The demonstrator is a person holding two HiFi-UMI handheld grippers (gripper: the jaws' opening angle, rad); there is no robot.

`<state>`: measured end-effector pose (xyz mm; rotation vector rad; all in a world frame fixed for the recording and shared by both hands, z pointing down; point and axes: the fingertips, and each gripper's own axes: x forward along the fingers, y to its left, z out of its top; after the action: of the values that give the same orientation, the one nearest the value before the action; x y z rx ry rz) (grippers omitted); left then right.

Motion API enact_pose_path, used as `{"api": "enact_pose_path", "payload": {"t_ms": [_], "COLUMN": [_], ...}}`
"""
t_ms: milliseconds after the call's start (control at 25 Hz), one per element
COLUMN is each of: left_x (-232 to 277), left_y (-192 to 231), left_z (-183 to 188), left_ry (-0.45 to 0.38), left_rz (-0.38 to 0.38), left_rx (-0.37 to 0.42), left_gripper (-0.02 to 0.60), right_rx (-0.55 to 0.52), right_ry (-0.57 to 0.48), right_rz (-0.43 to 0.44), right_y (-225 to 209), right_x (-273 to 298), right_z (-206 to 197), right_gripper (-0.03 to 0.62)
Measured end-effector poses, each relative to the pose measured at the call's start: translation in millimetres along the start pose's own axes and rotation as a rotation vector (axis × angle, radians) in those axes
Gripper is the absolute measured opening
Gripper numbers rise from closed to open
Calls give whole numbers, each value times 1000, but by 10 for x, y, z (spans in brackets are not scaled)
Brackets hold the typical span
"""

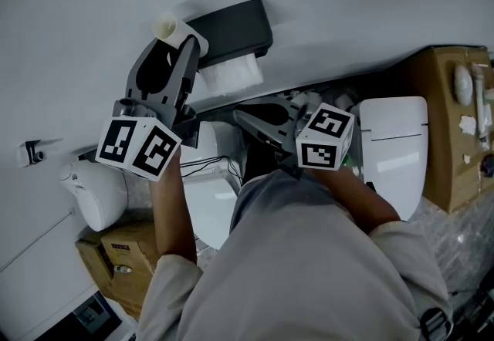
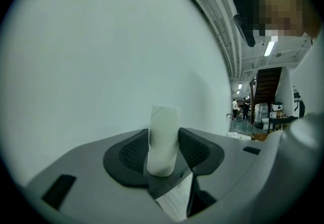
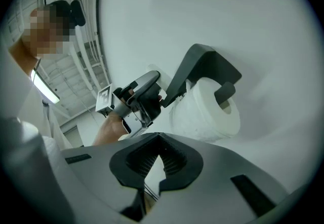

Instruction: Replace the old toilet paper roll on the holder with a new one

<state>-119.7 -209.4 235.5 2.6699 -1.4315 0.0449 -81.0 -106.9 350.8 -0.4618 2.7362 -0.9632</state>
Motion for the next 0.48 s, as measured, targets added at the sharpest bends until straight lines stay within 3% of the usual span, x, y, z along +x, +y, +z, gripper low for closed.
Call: {"api": "enact_pose_path", "payload": {"t_ms": [280,480], "left_x": [-59,-130], "left_y": [-28,-46], "left_z": [29,24], "left_ry": [-27,-56], "left_rz": [6,35], "left_rx": [-35,-76], "left_gripper": [187,187], "right_rx": [-223,-305], "right_ry": [46,50], "right_rz": [-189,-208], "right_y": [4,89], "right_x": [-24,-109], "right_z": [151,323], "right_gripper": [17,16]}}
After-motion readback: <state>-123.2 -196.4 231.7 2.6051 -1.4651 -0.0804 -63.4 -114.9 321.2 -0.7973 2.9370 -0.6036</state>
